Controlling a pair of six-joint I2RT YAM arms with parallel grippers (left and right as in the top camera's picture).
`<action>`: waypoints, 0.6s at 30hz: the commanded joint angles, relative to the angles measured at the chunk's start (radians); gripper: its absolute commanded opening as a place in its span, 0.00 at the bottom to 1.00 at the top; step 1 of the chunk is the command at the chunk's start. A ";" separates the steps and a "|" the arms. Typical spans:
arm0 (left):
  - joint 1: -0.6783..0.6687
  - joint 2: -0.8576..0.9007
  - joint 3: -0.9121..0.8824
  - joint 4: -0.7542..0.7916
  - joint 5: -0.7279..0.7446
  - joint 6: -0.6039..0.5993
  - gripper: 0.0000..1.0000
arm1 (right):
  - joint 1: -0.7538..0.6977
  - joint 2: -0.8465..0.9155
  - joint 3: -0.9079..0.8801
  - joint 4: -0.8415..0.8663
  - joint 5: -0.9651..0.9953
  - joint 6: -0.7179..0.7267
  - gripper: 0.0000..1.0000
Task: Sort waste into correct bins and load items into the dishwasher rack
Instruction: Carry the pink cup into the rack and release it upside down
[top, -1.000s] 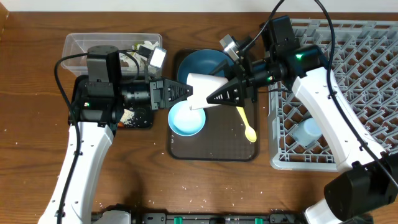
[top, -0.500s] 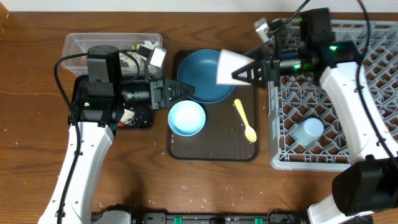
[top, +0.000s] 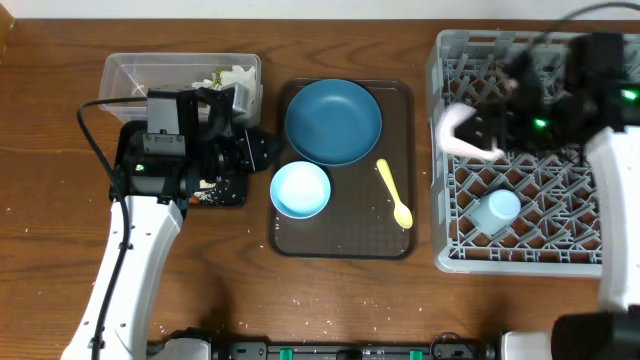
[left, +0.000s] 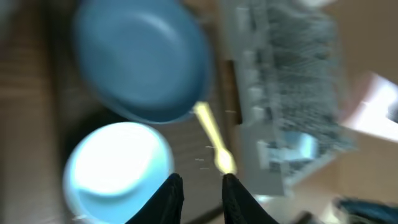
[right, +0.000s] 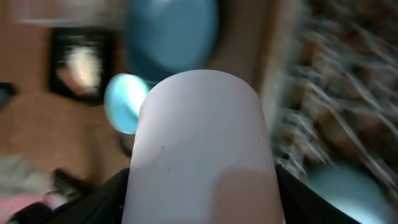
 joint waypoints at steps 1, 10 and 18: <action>0.001 -0.005 0.003 -0.015 -0.201 0.009 0.24 | -0.053 -0.010 0.018 -0.048 0.233 0.057 0.54; 0.001 0.016 0.002 -0.018 -0.225 0.020 0.24 | -0.152 0.005 0.018 -0.105 0.436 0.133 0.54; 0.001 0.050 0.002 -0.018 -0.225 0.020 0.25 | -0.195 0.087 0.010 -0.146 0.468 0.138 0.54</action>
